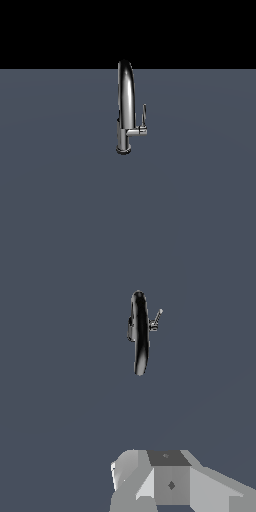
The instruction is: Turn on the faucet by rotating a designated handle.
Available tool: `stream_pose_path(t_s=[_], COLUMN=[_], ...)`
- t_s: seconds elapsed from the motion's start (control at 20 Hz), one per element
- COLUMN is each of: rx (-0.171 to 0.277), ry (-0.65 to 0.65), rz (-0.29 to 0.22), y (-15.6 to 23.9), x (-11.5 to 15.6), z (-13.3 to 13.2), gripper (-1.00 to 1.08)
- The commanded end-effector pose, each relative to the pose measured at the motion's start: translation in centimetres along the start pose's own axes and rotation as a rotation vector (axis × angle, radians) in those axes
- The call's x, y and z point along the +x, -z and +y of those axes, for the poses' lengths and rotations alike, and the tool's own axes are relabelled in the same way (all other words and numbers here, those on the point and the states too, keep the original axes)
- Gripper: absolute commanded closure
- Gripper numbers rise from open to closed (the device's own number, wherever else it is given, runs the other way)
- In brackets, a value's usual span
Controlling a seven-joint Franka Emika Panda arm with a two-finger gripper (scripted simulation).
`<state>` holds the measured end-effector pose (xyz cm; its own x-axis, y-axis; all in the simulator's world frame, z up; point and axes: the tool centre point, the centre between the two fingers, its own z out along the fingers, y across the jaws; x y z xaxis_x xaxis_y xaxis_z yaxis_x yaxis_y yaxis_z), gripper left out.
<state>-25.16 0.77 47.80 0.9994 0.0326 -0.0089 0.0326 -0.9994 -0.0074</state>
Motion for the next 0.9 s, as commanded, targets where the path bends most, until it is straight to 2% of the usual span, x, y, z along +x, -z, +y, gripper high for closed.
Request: stream_pose_path(t_s=[0.0, 0.45, 0.85], rx=[0.0, 0.025, 0.091], ry=[0.0, -0.026, -0.093], rz=[0.0, -0.027, -0.097], y=[0.0, -0.1, -0.6], x=[0.0, 1.1, 3.9], z=[0.0, 0.0, 0.1], gripper=[1.08, 1.08, 1.08])
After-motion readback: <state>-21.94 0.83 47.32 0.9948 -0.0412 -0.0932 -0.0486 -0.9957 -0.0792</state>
